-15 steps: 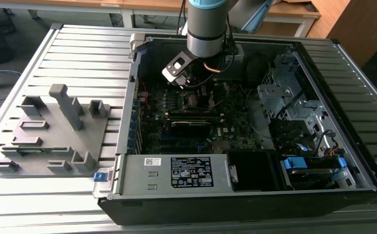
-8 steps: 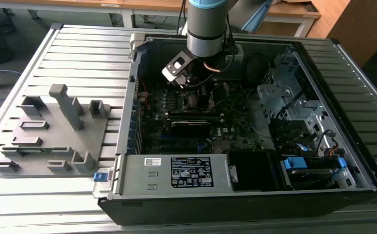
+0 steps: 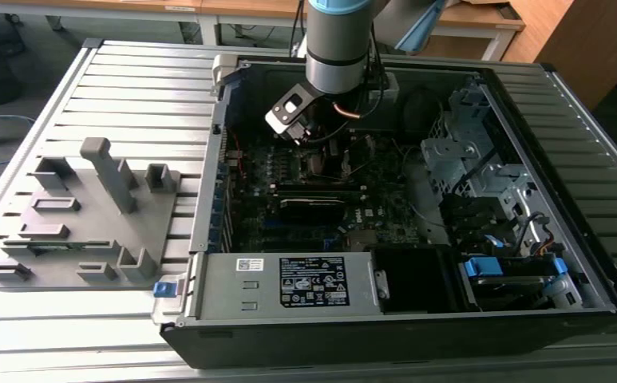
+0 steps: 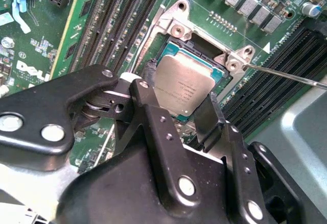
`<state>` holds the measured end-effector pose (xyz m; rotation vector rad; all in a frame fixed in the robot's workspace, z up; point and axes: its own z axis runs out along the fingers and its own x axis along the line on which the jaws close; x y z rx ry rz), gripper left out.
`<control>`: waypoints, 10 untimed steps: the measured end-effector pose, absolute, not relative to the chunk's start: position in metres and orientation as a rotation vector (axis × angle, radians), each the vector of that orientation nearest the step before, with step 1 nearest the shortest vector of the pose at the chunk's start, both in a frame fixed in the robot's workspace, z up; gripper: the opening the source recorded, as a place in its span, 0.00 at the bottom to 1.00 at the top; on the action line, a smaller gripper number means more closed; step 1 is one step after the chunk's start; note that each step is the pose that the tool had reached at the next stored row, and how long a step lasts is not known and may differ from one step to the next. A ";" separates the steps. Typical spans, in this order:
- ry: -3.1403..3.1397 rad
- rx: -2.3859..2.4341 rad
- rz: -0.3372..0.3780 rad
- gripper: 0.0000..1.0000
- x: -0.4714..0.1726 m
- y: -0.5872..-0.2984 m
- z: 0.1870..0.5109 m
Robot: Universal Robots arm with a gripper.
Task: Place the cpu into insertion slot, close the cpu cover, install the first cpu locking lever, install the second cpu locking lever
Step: 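Place the cpu into insertion slot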
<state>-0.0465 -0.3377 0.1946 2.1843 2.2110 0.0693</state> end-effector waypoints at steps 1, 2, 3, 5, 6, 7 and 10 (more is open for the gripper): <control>2.211 2.184 0.069 0.54 -0.047 -0.338 0.195; 2.211 2.184 0.069 0.54 -0.047 -0.338 0.195; 2.211 2.184 0.069 0.54 -0.047 -0.338 0.194; 2.211 2.185 0.070 0.54 -0.046 -0.338 0.194; 2.211 2.185 0.070 0.54 -0.046 -0.338 0.194; 2.211 2.184 0.070 0.54 -0.046 -0.338 0.194; 2.211 2.184 0.070 0.54 -0.046 -0.338 0.194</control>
